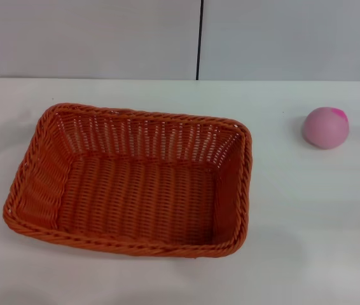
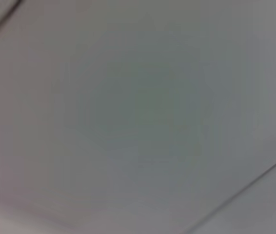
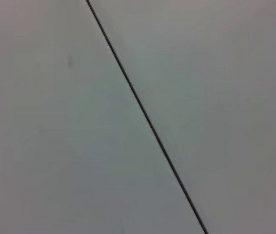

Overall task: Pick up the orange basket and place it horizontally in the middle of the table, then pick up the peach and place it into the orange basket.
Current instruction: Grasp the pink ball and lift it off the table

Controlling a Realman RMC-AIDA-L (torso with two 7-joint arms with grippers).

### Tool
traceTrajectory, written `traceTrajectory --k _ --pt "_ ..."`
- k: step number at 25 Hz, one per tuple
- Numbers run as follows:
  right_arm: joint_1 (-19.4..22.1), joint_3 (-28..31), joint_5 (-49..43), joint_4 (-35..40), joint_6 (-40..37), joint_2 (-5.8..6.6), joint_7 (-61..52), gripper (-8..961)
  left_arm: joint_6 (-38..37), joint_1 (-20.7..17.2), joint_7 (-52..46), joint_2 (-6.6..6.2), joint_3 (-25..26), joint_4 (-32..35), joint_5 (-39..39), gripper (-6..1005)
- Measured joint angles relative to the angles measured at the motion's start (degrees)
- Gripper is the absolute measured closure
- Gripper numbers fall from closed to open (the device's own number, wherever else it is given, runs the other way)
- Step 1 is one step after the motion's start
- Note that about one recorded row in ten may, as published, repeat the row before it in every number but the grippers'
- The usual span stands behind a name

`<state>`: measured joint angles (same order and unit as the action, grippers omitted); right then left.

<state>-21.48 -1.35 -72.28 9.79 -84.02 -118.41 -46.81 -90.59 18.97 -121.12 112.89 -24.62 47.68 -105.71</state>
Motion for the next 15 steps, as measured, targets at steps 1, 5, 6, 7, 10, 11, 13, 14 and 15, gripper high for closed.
traceTrajectory --k 1,5,6,7,10,11,13,14,15 --pt "0.06 -0.51 -0.01 0.5 -0.02 0.0 -0.46 299 -0.12 0.0 4.15 0.03 0.51 -0.01 2.3 290" --pt "0.63 -5.69 -0.04 4.74 -0.06 0.05 -4.85 298 -0.16 -0.11 18.07 2.21 1.66 -0.59 11.92 291" --pt "1.01 -8.1 -0.15 6.85 -0.13 0.07 -7.34 298 -0.07 -0.17 20.92 2.82 1.77 -0.88 13.74 292" --pt "1.52 -10.58 -0.46 9.42 -0.29 0.11 -10.04 298 -0.07 -0.17 20.92 2.82 1.77 -0.88 13.74 292" --pt "3.47 -17.73 -3.03 19.01 -1.95 0.45 -19.36 298 -2.5 -0.25 37.28 5.22 1.24 -5.14 23.08 293" --pt "3.47 -17.73 -3.03 19.01 -1.95 0.45 -19.36 298 -3.58 -0.07 39.61 5.2 1.07 -6.78 24.43 293" --pt "4.28 -20.13 -6.97 25.0 -3.02 1.04 -25.84 298 -5.7 0.51 44.85 5.12 0.77 -11.09 27.17 293" --pt "4.37 -20.79 -10.42 28.84 -3.55 1.66 -30.56 298 -6.52 0.79 47.54 5.13 0.73 -13.12 28.3 294" --pt "3.6 -21.09 -18.55 35.17 -5.05 3.21 -40.0 298 -7.45 1.08 52.24 5.17 0.59 -15.57 29.03 294"
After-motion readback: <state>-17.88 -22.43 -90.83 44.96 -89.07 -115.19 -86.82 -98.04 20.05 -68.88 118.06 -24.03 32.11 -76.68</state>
